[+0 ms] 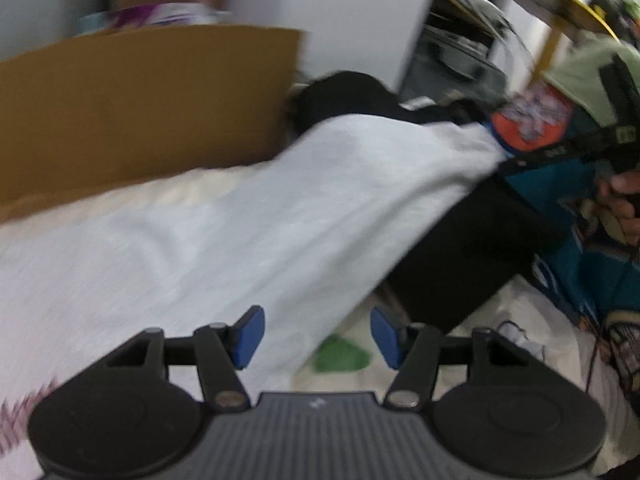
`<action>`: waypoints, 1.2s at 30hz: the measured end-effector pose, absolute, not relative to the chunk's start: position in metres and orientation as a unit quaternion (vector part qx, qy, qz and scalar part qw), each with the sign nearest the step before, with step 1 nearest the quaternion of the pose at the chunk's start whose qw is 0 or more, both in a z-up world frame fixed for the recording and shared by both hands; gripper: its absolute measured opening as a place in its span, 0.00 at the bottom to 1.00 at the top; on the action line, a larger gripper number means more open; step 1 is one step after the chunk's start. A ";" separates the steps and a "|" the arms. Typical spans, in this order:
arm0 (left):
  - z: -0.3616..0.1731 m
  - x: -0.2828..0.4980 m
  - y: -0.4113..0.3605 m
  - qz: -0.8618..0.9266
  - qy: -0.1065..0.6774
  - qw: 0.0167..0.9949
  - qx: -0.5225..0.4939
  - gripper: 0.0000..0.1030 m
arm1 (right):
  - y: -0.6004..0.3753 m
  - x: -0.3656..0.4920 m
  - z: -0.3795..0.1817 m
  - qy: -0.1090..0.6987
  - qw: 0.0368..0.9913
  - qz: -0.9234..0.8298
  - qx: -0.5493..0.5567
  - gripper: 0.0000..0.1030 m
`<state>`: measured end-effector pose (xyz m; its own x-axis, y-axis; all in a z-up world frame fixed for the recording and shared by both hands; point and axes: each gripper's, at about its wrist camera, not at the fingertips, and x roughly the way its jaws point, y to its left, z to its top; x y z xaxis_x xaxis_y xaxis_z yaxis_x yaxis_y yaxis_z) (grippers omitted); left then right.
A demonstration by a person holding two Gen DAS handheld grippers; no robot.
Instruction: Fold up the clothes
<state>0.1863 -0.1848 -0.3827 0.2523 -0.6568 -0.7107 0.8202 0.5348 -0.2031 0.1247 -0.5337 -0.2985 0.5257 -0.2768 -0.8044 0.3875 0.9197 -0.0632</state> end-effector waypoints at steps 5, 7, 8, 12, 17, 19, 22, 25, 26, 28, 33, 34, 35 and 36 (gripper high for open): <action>-0.385 0.178 -0.228 -0.500 0.376 0.769 0.132 0.54 | -0.531 0.114 -0.315 0.404 0.888 -0.199 0.095 0.27; -0.386 0.179 -0.242 -0.503 0.379 0.766 0.131 0.49 | -0.528 0.116 -0.320 0.399 0.891 -0.190 0.107 0.28; -0.386 0.180 -0.249 -0.504 0.379 0.765 0.130 0.48 | -0.527 0.118 -0.322 0.397 0.892 -0.183 0.112 0.28; -0.382 0.181 -0.267 -0.504 0.369 0.770 0.130 0.46 | -0.528 0.118 -0.327 0.393 0.894 -0.175 0.126 0.28; -0.381 0.178 -0.288 -0.509 0.365 0.767 0.140 0.35 | -0.543 0.113 -0.330 0.387 0.889 -0.183 0.165 0.28; -0.382 0.176 -0.296 -0.511 0.366 0.764 0.147 0.33 | -0.549 0.111 -0.331 0.382 0.887 -0.188 0.178 0.28; -0.383 0.174 -0.306 -0.513 0.363 0.761 0.159 0.33 | -0.556 0.109 -0.334 0.378 0.884 -0.194 0.196 0.28; -0.384 0.172 -0.313 -0.508 0.357 0.764 0.173 0.34 | -0.562 0.107 -0.338 0.375 0.880 -0.197 0.214 0.28; -0.385 0.171 -0.314 -0.507 0.354 0.766 0.178 0.30 | -0.563 0.107 -0.339 0.374 0.879 -0.198 0.218 0.28; -0.385 0.169 -0.315 -0.503 0.348 0.769 0.186 0.19 | -0.563 0.107 -0.339 0.372 0.880 -0.196 0.223 0.28; -0.373 0.163 -0.310 -0.509 0.346 0.766 0.185 0.06 | -0.563 0.106 -0.336 0.363 0.884 -0.192 0.226 0.28; -0.371 0.161 -0.309 -0.512 0.347 0.764 0.185 0.06 | -0.564 0.105 -0.336 0.361 0.884 -0.192 0.226 0.28; -0.371 0.157 -0.309 -0.514 0.347 0.762 0.188 0.06 | -0.564 0.104 -0.336 0.360 0.884 -0.194 0.228 0.28; -0.371 0.154 -0.309 -0.515 0.347 0.760 0.192 0.06 | -0.565 0.103 -0.336 0.359 0.883 -0.195 0.231 0.28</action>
